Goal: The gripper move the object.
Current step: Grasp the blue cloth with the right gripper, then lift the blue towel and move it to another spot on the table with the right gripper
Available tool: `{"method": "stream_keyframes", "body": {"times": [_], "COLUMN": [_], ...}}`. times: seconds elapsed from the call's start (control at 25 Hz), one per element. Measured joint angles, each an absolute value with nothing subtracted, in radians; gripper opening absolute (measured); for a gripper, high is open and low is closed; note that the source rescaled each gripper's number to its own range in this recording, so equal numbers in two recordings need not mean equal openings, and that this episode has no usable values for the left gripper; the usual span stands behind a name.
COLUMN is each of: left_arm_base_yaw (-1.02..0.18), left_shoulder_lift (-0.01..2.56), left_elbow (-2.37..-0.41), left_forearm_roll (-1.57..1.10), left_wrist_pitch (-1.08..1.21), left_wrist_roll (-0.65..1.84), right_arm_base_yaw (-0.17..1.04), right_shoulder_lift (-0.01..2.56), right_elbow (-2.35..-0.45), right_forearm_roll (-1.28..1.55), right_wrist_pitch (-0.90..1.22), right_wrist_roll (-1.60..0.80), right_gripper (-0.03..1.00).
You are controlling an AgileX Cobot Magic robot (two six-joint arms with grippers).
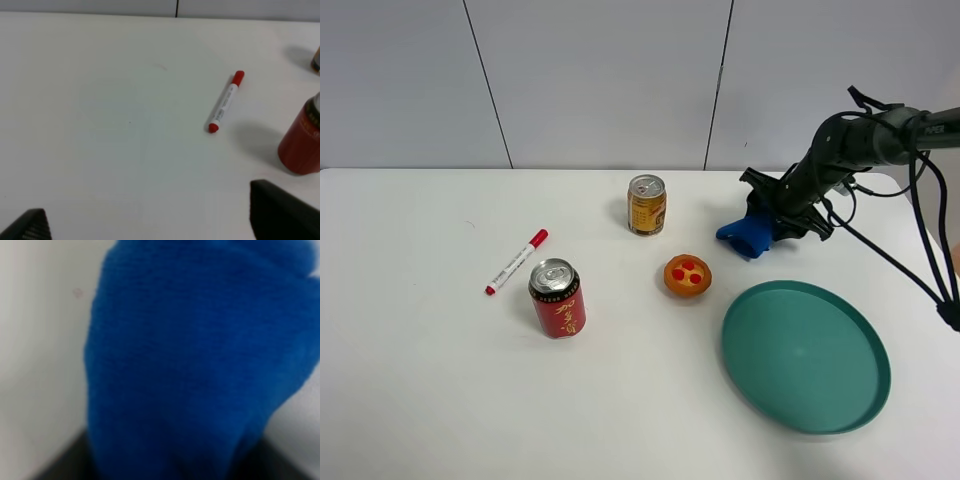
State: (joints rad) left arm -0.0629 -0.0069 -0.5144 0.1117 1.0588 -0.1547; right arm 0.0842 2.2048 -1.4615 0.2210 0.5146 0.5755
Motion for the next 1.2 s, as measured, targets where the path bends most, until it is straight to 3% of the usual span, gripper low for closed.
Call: {"method": "stream_keyframes", "body": {"times": [0.04,0.28,0.52,0.76,1.2], "left_arm_base_yaw": [-0.063,-0.063,-0.063,-0.063,-0.063], "left_shoulder_lift": [-0.007,-0.007,-0.007,-0.007,-0.007], "left_elbow": [-0.514,-0.514,-0.514,-0.514,-0.514], "left_forearm_roll": [0.112,0.112,0.112,0.112,0.112], "left_wrist_pitch": [1.059,1.059,1.059,1.059,1.059], "left_wrist_roll": [-0.155,-0.155,-0.155,-0.155,-0.155], "right_arm_base_yaw": [0.084,0.095,0.166,0.37,0.805], "right_shoulder_lift": [2.205,2.125,1.81,1.745,1.992], "right_elbow": [-1.463,-1.459,-1.494,-1.702,-2.001], "right_forearm_roll": [0.221,0.233,0.257,0.282,0.282], "right_wrist_pitch": [0.516,0.541,0.549,0.673,0.811], "right_wrist_roll": [0.567,0.393,0.238,0.183,0.099], "right_gripper": [0.0,0.01,0.01,0.01,0.01]}}
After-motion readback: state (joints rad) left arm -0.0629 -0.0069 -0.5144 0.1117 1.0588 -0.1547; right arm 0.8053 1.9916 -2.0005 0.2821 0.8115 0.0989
